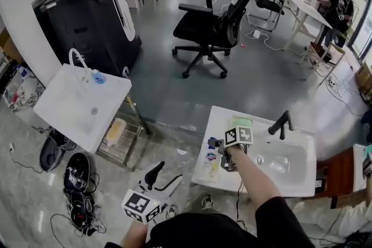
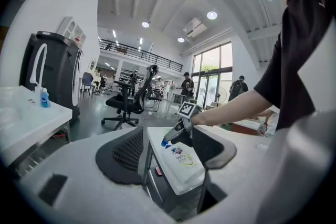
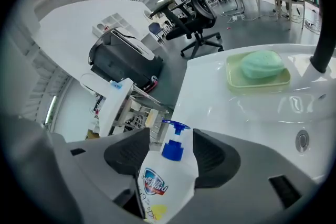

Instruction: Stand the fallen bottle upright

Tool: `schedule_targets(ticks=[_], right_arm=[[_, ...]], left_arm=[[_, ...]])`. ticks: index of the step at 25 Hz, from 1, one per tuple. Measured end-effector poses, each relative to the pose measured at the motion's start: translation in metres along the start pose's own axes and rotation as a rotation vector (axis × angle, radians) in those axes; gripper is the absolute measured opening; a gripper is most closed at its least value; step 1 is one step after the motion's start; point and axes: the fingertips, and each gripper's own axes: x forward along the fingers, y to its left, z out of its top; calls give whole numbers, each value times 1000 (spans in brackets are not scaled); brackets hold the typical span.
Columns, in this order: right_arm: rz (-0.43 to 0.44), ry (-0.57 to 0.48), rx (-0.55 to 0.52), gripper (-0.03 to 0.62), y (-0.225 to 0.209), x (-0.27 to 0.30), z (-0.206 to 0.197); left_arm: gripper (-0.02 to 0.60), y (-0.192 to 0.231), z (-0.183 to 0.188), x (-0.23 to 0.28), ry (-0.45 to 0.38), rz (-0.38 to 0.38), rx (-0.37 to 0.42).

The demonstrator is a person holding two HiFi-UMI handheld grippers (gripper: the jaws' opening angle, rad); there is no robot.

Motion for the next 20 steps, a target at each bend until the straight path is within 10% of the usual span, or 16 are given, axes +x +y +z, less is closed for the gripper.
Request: schedule_targets(ticks=[20], right_arm=[[9, 47, 132, 156, -21, 32, -5]], left_arm=[[305, 21, -6, -15, 11, 99, -4]])
